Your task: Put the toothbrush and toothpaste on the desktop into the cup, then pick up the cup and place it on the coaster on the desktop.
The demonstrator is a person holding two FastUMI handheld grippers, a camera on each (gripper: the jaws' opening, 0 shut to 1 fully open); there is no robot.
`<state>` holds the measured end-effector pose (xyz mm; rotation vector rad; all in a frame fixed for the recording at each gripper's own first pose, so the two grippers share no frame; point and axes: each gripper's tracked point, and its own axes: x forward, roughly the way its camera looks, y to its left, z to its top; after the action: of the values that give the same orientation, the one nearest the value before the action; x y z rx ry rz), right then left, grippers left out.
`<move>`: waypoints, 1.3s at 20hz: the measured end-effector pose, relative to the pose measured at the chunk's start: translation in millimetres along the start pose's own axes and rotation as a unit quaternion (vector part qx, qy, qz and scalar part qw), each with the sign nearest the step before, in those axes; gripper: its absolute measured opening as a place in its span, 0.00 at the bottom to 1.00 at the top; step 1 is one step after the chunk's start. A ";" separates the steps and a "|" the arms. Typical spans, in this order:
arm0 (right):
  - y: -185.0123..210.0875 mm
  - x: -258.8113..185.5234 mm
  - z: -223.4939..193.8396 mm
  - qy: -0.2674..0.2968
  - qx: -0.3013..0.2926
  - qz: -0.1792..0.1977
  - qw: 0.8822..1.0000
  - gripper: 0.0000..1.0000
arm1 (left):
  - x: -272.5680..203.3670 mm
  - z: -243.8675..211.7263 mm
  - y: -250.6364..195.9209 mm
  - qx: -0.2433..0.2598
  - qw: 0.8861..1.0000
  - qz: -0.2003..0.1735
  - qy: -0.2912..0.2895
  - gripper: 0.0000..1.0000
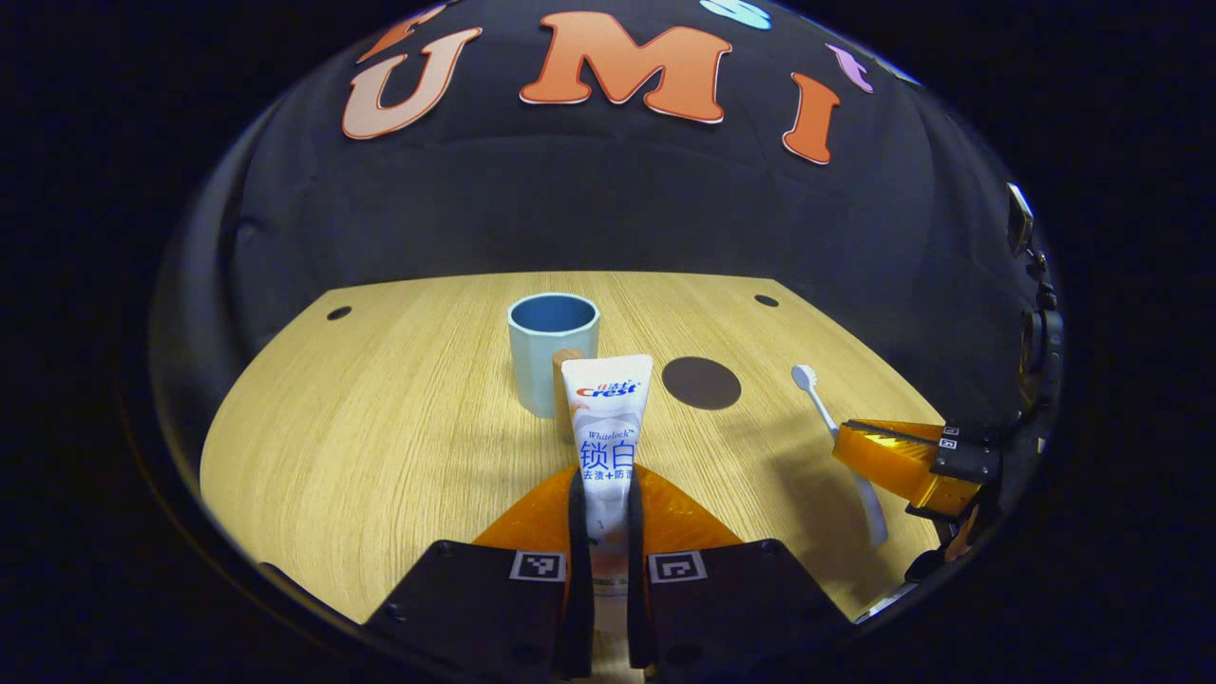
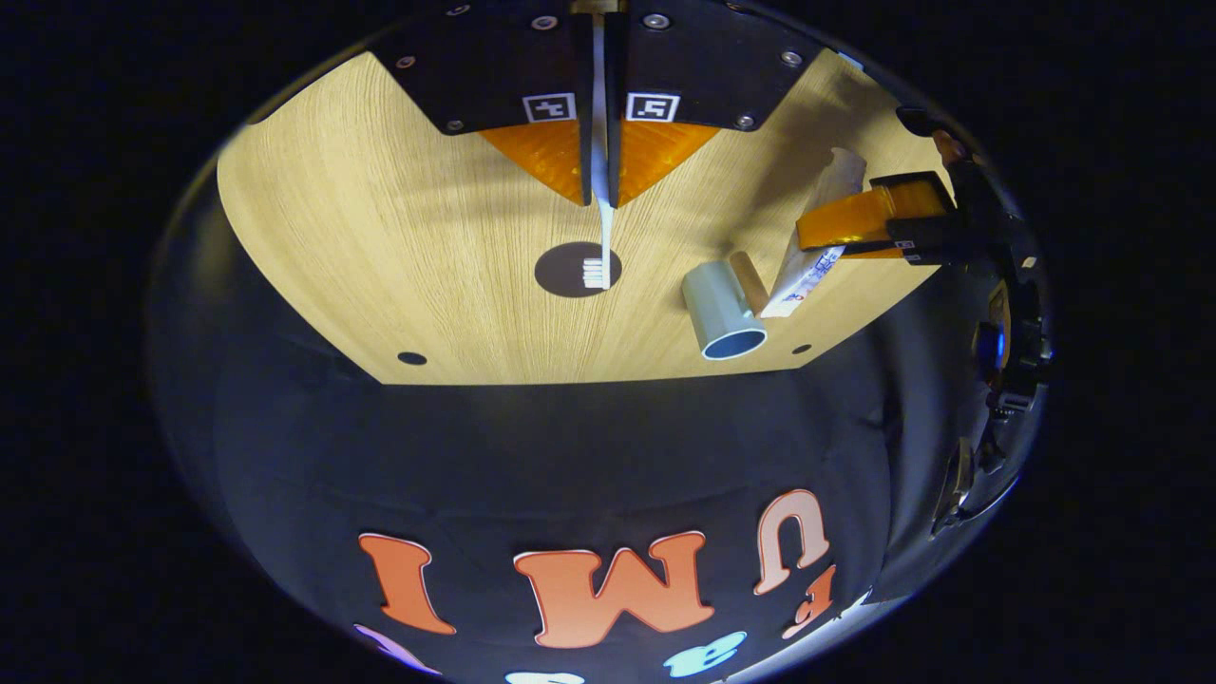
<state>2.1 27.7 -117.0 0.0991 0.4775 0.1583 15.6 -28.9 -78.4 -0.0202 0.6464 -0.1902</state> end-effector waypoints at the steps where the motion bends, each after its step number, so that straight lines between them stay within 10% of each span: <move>1: -1.1 -2.3 6.2 -0.010 -0.006 -0.002 1.000 0.05 | -1.5 8.6 0.7 0.005 1.000 0.001 -0.009 0.18; 17: -17.3 10.7 83.1 -0.117 -0.018 -0.008 0.993 0.05 | 18.2 125.4 -11.2 0.040 0.988 -0.025 -0.147 0.18; 26: -33.2 34.4 93.8 -0.141 -0.014 -0.010 0.990 0.05 | 26.8 212.2 9.0 0.061 0.947 0.012 -0.315 0.18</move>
<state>80.1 -4.3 -54.0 0.0868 0.1942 0.1286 165.5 -33.5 74.4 0.0442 -0.0044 -0.1872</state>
